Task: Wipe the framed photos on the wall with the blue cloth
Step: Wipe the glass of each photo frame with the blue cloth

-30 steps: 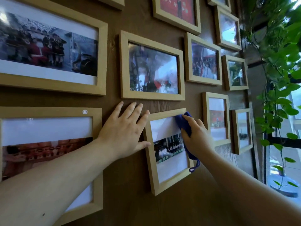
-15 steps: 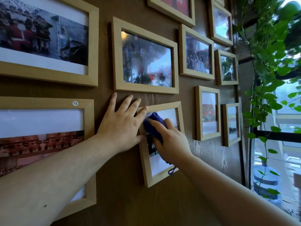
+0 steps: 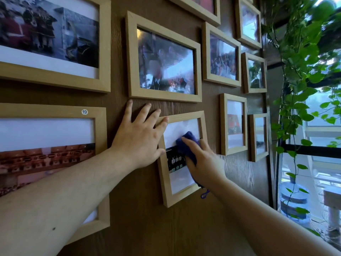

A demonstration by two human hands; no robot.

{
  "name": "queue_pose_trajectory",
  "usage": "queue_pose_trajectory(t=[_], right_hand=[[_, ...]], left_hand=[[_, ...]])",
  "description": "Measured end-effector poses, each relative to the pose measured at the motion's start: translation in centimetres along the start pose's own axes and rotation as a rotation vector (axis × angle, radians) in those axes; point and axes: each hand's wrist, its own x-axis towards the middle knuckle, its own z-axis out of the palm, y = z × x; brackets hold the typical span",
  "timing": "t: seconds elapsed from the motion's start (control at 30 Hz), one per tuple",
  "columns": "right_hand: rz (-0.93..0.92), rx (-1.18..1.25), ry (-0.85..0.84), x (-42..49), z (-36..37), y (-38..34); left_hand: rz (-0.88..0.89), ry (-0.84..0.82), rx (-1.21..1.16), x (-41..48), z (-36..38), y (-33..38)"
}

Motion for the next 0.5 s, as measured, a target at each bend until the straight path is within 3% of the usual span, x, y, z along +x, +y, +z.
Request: queue_pose_trajectory(t=[0.1,0.33,0.5], right_hand=[[-0.117,0.010,-0.062,-1.5,0.4,-0.4],[0.209,-0.034,-0.028,-3.0,0.5,3.9],[0.135,-0.001,-0.036,-2.8,0.9,1.8]], left_hand=[[0.001,0.002,0.000,0.0,0.0,0.1],[0.001,0.000,-0.003,0.0,0.1,0.2],[-0.003,0.011,-0.005,-0.1,0.0,0.3]])
